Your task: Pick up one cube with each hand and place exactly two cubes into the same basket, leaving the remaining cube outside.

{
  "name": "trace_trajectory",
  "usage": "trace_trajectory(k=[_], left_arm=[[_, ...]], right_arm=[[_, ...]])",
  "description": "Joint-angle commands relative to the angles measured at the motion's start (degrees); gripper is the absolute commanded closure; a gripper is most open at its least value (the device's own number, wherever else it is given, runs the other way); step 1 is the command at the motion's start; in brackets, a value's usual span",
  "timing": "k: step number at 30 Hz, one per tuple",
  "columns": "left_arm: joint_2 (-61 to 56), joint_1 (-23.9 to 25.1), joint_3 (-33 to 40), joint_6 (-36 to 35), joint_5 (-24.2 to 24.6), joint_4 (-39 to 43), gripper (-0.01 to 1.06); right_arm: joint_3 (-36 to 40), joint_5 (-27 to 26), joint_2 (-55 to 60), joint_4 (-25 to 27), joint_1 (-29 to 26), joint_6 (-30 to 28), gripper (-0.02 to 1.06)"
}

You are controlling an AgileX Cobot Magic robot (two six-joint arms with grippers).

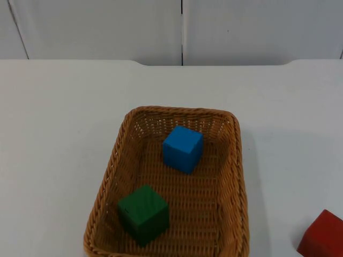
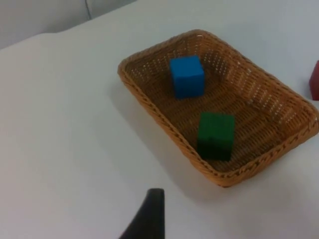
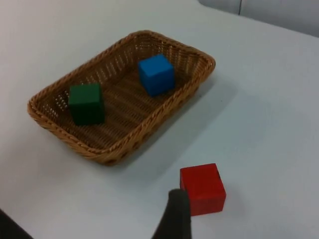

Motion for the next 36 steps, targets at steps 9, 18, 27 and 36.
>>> trace_trajectory(k=[9,18,27,36], left_arm=[[-0.2,-0.2,0.7,-1.8,-0.9,1.5,0.15],[-0.2,-0.2,0.7,-1.8,-0.9,1.5,0.15],[-0.2,-0.2,0.7,-1.8,-0.9,1.5,0.15],[-0.2,-0.2,0.7,-1.8,-0.9,1.5,0.0]], right_arm=[[0.2,0.2,-0.3,-0.9,0.2,1.0,0.35],[0.2,0.2,-0.3,-0.9,0.2,1.0,0.35],[0.2,0.2,-0.3,-0.9,0.2,1.0,0.35],[0.2,0.2,-0.3,-0.9,0.2,1.0,-0.01]])
